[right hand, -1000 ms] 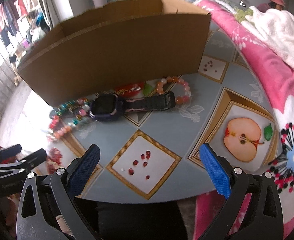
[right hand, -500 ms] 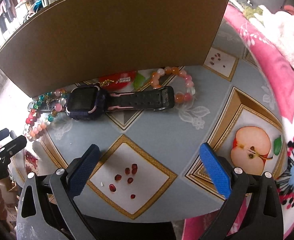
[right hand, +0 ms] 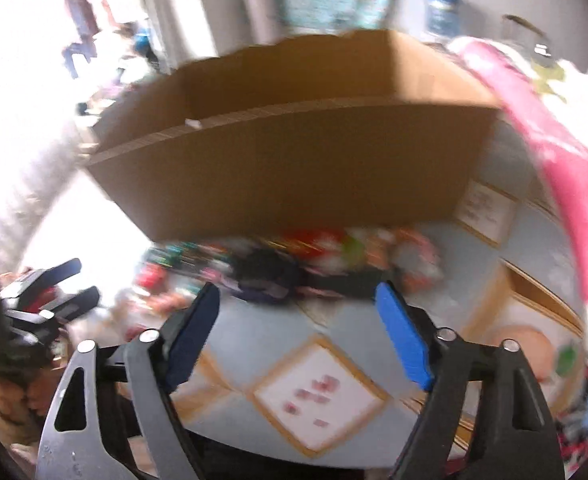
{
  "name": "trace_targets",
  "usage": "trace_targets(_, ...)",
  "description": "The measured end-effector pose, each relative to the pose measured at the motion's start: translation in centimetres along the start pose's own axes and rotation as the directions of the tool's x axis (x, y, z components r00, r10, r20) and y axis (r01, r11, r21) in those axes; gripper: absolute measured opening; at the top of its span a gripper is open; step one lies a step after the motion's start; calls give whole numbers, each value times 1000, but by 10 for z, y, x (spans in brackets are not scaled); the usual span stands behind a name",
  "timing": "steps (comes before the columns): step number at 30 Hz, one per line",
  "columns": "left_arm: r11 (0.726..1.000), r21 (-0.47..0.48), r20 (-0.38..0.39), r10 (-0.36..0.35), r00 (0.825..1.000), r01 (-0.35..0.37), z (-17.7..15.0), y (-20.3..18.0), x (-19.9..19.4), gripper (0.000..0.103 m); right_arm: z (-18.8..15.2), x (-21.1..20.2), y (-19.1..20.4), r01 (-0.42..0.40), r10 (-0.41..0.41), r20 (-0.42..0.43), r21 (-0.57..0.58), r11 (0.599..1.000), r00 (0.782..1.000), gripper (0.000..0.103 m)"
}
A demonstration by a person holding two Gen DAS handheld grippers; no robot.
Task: Organize jewelry
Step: 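Move the left tool to the multicolour bead bracelet and close on it, then lift the bead bracelet with the left tool over the cardboard box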
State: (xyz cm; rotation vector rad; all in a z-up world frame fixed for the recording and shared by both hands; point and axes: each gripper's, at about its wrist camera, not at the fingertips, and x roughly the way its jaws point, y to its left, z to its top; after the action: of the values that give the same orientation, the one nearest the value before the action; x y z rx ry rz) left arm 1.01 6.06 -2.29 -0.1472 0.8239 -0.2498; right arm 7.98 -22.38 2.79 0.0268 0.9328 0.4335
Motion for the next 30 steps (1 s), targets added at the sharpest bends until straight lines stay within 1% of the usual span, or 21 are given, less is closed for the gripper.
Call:
trace_targets(2, 1000, 12, 16, -24, 1000, 24, 3, -4, 0, 97, 7, 7, 13, -54, 53, -14, -20, 998, 998, 58)
trace_targets(3, 999, 10, 18, -39, 999, 39, 4, -6, 0, 97, 13, 12, 14, -64, 64, -21, -27, 998, 998, 57)
trace_targets(5, 998, 12, 17, -55, 998, 55, 7, -9, 3, 91, 20, 21, 18, -83, 81, -38, -41, 996, 996, 47)
trace_targets(7, 999, 24, 9, -46, 999, 46, 10, -11, 9, 78, 23, 29, 19, -90, 87, -57, -45, 995, 995, 43)
trace_targets(8, 998, 24, 3, -51, 999, 51, 11, -11, 12, 73, 24, 33, 18, -91, 88, -68, -46, 995, 994, 37)
trace_targets(10, 997, 14, -19, -70, 997, 70, 11, -11, 18, 58, 25, 41, 19, -88, 83, -88, -56, 995, 993, 32)
trace_targets(11, 997, 13, -32, -72, 997, 73, 11, -12, 22, 55, 28, 44, 19, -85, 77, -101, -68, 994, 992, 27)
trace_targets(12, 997, 19, -42, -72, 997, 73, 11, -14, 25, 48, 37, 53, 26, -81, 72, -110, -79, 994, 991, 25)
trace_targets(13, 997, 28, -50, -69, 996, 70, 10, -16, 28, 44, 38, 55, 30, -80, 70, -118, -90, 993, 991, 23)
trace_targets(16, 997, 48, -72, -62, 995, 65, 8, -18, 34, 35, 42, 65, 43, -71, 53, -137, -134, 988, 989, 22)
trace_targets(19, 997, 44, -97, -61, 993, 65, 7, -19, 41, 30, 44, 73, 51, -66, 36, -160, -188, 980, 986, 21)
trace_targets(22, 997, 40, -114, -57, 992, 62, 6, -18, 44, 29, 47, 82, 59, -58, 12, -188, -244, 968, 982, 21)
trace_targets(27, 998, 44, -109, -48, 993, 53, 5, -19, 45, 28, 51, 102, 63, -60, -11, -233, -298, 953, 972, 19)
trace_targets(30, 998, 51, -101, -39, 994, 44, 4, -20, 46, 28, 52, 109, 62, -77, -5, -253, -312, 947, 967, 17)
